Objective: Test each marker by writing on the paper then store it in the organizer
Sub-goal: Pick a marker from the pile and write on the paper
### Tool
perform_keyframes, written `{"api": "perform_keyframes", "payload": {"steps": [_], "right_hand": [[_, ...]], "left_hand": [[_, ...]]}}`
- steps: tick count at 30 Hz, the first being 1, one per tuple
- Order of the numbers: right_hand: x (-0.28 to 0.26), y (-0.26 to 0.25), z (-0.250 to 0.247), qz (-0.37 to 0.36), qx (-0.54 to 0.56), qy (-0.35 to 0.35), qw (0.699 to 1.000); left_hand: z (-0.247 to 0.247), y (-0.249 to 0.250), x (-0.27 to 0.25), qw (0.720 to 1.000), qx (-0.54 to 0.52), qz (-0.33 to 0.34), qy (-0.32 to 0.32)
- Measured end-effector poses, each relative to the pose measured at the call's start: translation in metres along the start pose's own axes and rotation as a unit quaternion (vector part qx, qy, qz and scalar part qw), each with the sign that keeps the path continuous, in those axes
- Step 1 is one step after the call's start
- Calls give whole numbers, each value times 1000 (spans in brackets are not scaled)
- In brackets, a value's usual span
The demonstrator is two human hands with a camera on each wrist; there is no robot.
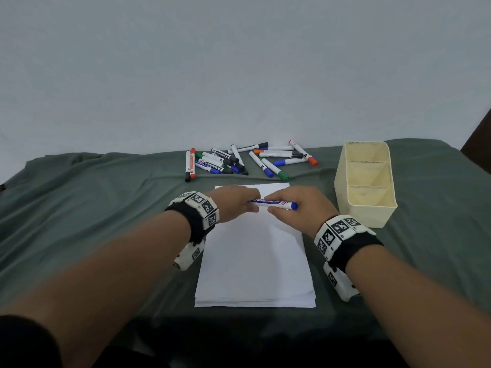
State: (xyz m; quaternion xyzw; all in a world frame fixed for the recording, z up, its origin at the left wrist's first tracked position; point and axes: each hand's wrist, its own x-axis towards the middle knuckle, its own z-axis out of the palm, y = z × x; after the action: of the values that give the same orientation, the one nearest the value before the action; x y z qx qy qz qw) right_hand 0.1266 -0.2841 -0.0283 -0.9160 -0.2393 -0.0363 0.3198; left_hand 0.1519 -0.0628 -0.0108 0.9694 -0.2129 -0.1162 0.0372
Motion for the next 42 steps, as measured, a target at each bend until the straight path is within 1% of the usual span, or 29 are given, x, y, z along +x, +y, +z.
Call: {"api": "perform_keyframes", "payload": {"steps": [3,6,10,13,15,17,19,21,23,25,28,32,37,40,42], "right_hand": [[4,2,2,10,-46,-18,999],[7,6,5,28,-54,-34,998],[10,7,7,29,-67,-49,996],[10,8,8,29,-75,-58,995],[10,9,6,46,-77,-49,995],[9,9,5,56,-88,-55,993],[9,8,5,57,-100,-67,991],[9,6,5,57,-106,-69,990],[10,7,5,60,-111,-65,990],[10,7,5,62,-116,-65,989],[10,7,6,63,-116,-65,989],[11,7,6,70,-112,-62,989],[10,7,6,68,-116,-63,989],[11,8,7,66,-117,-59,989],[11,9,7,65,-119,-58,989]], "left_hand": [[4,-15,-7,1000,-2,12,21],[10,-20,-10,999,-2,14,35],[13,-25,-7,998,3,-27,53],[11,-32,-11,998,5,-45,46],[11,-41,-16,995,-29,-79,57],[14,-56,-25,985,-53,-132,94],[16,-73,-33,979,-41,-161,119],[13,-92,-46,969,-39,-208,126],[7,-110,-57,968,0,-228,103],[3,-127,-62,970,45,-232,51],[4,-141,-63,974,94,-206,20],[5,-144,-63,972,140,-184,-32],[3,-141,-64,971,149,-183,-35],[3,-141,-68,967,152,-202,-18],[2,-141,-70,963,161,-214,-29]]}}
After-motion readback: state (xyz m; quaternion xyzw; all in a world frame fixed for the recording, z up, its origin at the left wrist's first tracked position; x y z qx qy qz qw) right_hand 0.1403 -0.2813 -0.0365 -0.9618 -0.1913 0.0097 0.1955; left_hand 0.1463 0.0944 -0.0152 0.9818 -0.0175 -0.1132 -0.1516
